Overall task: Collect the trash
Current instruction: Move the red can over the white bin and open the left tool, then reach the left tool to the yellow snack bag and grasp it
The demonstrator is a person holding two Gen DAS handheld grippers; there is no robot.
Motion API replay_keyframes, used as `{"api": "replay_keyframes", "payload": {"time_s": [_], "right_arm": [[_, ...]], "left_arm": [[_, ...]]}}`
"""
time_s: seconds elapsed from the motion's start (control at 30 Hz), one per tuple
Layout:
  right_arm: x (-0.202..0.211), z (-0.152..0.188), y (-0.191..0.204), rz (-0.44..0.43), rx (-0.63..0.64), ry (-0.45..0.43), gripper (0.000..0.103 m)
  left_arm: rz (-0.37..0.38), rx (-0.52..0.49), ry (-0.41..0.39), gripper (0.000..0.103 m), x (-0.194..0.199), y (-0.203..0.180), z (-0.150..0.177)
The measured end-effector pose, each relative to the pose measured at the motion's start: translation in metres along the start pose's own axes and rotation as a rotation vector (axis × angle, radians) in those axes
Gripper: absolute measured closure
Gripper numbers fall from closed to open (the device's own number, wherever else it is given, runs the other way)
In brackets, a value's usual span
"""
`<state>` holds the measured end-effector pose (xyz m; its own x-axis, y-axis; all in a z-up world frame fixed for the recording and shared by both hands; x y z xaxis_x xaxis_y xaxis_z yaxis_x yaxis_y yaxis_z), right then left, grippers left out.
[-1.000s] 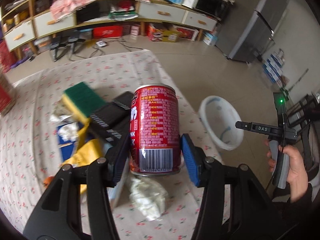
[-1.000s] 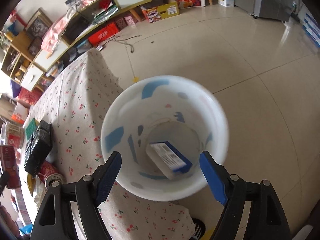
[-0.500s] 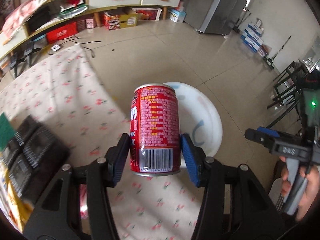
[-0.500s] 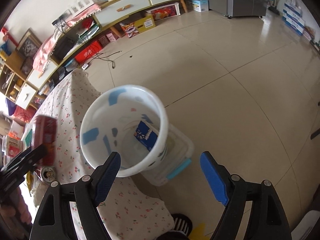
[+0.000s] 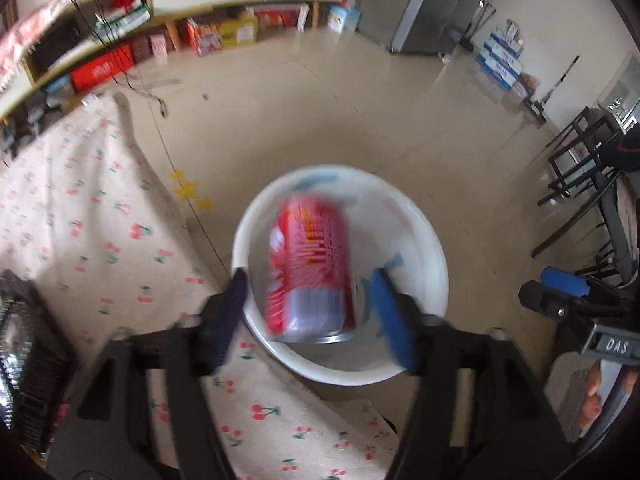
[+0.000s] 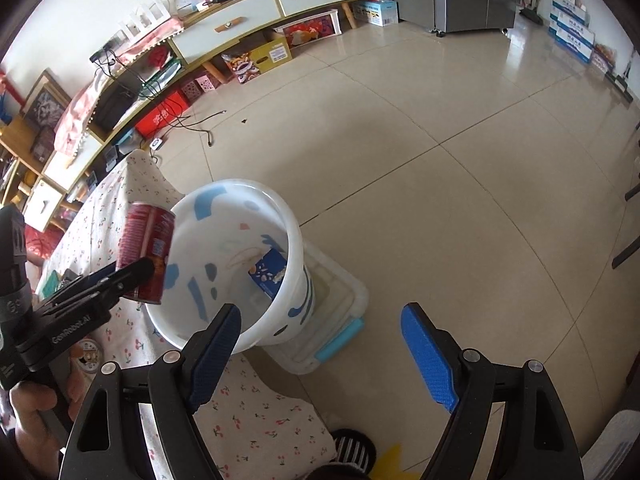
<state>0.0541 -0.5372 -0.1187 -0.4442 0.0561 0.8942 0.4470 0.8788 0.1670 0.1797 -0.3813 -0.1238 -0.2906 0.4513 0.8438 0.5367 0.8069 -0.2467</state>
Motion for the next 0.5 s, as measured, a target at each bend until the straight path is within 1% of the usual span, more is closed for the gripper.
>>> {"api": "replay_keyframes", "payload": {"time_s": [0.03, 0.13, 0.37, 0.5], "right_arm": [[0.001, -0.001, 0.0, 0.0, -0.001, -0.004, 0.019], [0.004, -0.003, 0.004, -0.003, 0.004, -0.019, 0.019], [0.011, -0.008, 0.025, -0.016, 0.037, -0.048, 0.019], [0.015, -0.01, 0.042, -0.023, 0.062, -0.06, 0.019]], "left_arm": [[-0.004, 0.015, -0.022, 0.02, 0.009, 0.005, -0.001], [-0.005, 0.053, -0.03, 0.02, 0.023, 0.021, 0.001], [-0.07, 0.093, -0.071, 0.019, 0.065, 0.072, 0.013], [-0.112, 0.113, -0.088, 0.017, 0.088, 0.102, 0.025]]}}
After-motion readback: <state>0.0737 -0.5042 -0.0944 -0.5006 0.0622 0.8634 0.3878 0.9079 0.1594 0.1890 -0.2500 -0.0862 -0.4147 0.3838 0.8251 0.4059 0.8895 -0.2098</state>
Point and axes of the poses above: each gripper's, at about its wrist camera, not at the fingertips, and x roughly against the way its jaws point, y to its left, z to its underside, the point moved 9 cm from there along -x, roughly the way its jaws point, and after that the axes turned 6 degrees about x, right-handed, at the moved point
